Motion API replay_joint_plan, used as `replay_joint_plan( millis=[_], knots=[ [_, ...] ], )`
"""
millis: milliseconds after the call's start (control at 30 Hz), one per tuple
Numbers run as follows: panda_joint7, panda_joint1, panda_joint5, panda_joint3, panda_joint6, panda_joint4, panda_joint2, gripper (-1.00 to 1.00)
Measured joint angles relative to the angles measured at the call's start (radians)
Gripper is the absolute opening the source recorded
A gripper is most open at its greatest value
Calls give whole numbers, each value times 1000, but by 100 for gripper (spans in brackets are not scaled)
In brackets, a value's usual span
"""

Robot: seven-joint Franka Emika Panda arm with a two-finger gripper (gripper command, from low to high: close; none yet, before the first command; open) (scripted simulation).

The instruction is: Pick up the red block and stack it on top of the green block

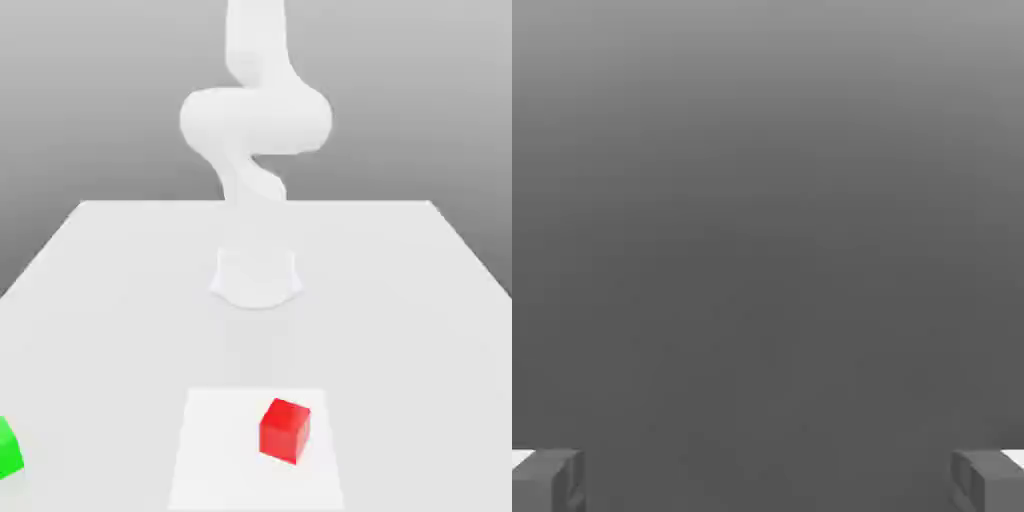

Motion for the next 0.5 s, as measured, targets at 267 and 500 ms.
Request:
replay_joint_plan(
  millis=[267, 500],
  knots=[
    [167, -33, 16, 65, 160, -139, 297, 0],
    [330, -52, 2, 113, 297, -258, 551, 0]
  ],
)
